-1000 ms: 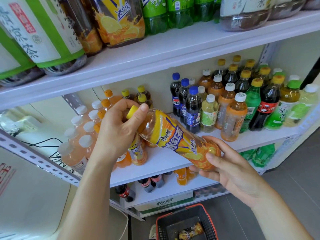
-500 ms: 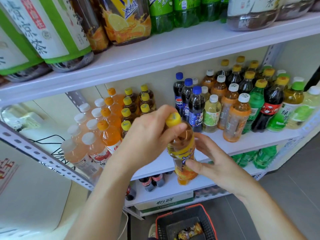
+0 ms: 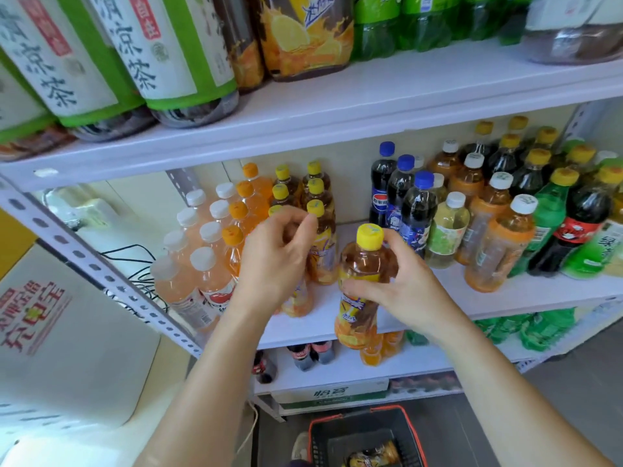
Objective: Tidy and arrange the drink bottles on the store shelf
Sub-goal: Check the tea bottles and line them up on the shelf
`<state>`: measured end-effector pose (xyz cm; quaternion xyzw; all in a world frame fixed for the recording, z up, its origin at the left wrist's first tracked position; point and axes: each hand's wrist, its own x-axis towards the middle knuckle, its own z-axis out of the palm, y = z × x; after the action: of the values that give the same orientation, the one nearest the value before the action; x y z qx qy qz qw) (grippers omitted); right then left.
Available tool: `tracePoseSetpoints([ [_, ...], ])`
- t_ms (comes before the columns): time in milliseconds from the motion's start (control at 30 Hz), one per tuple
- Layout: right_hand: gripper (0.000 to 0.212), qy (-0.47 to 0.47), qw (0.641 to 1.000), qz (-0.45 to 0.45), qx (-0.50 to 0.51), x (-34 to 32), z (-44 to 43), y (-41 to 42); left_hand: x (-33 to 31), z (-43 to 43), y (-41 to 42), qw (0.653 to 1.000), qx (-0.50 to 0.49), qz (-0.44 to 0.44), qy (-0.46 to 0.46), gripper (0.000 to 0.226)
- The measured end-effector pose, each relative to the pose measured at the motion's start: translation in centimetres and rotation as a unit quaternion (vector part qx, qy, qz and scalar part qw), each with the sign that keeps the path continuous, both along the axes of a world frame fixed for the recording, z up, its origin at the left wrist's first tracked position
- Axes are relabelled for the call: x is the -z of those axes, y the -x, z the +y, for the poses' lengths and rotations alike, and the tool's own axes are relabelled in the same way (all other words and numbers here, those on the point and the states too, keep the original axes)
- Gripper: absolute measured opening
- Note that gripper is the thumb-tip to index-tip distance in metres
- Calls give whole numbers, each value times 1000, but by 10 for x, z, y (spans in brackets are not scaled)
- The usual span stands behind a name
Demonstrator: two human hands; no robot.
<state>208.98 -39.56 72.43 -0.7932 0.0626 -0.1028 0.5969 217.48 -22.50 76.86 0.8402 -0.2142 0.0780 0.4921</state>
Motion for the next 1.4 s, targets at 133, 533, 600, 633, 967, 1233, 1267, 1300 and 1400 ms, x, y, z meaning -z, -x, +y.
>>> tracePoseSetpoints([
  [133, 70, 13, 999, 47, 20, 12, -2, -24, 26, 29, -28, 977, -90, -29, -192, 31],
  [533, 72, 63, 995, 63, 33, 53, 28, -93, 52, 23, -54, 934, -78, -72, -340, 59],
  [600, 72, 84, 994, 56, 51, 57, 33, -98, 54, 23, -54, 940, -71, -68, -326, 58],
  [633, 72, 92, 992, 53, 61, 59, 34, -99, 54, 24, -54, 944, -69, -65, -317, 57],
  [967, 73, 114, 991, 43, 60, 70, 28, -92, 57, 26, -52, 946, -55, -83, -307, 66],
  [1233, 59, 90, 989, 74, 91, 81, 18, -58, 21, 3, -27, 947, -47, -179, -261, 29],
  [1267, 48, 97, 986, 70, 120, 82, 11, -50, 18, -7, -23, 951, -12, -193, -241, 28],
  [1300, 39, 100, 982, 67, 142, 82, 4, -41, 16, -18, -21, 953, 20, -196, -231, 30],
  [1400, 21, 85, 978, 62, 182, 82, -19, -14, 14, -63, -18, 953, 92, -177, -226, 30],
])
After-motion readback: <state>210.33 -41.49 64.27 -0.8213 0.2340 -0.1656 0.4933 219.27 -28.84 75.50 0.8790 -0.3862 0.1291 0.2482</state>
